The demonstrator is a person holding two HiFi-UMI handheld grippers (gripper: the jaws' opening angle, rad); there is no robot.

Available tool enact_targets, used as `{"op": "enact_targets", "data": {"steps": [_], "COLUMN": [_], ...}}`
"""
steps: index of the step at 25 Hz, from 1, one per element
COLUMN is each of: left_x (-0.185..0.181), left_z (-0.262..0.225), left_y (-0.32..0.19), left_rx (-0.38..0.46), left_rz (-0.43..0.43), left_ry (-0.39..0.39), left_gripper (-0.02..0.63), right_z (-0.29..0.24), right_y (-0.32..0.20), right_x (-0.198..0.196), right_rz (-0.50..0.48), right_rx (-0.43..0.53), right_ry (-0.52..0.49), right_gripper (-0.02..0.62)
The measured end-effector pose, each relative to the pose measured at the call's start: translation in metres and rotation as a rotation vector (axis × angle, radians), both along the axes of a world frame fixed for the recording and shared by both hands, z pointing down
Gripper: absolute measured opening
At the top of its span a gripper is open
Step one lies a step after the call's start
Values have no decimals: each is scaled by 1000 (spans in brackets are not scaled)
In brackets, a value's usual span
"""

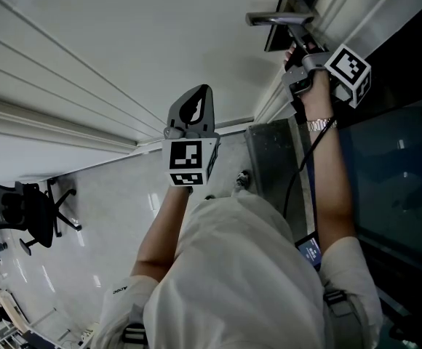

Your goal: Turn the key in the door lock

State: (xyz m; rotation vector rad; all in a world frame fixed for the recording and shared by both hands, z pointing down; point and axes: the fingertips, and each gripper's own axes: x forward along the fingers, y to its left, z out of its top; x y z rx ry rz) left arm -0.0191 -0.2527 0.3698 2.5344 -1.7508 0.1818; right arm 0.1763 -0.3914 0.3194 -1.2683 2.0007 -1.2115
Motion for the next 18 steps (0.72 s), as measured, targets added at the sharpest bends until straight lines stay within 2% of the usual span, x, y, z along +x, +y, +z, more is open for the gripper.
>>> {"op": "enact_targets", "data": {"steps": [2, 6, 10, 13, 18], "left_x": [0, 0, 1, 1, 0], "left_z": [0, -1, 0, 0, 1], "left_y": [0, -1, -2, -3, -3], "left_rx": [0, 3, 4, 3, 1], "left_rz": [2, 6, 14, 15, 14], "left_ry": [1, 5, 4, 5, 7], "left_gripper": [6, 6, 6, 6, 6], "right_z": [-7, -11, -13, -13, -10], "right_y": [7, 19, 26, 32, 36], "right_x": [-1, -2, -4, -10, -26], "right_rz": [-10, -23, 1, -4, -6], "right_rx": [64, 152, 273, 360, 561], "right_ry": [203, 526, 931, 1170, 1748], "right_gripper": [150, 155, 155, 155, 155]}}
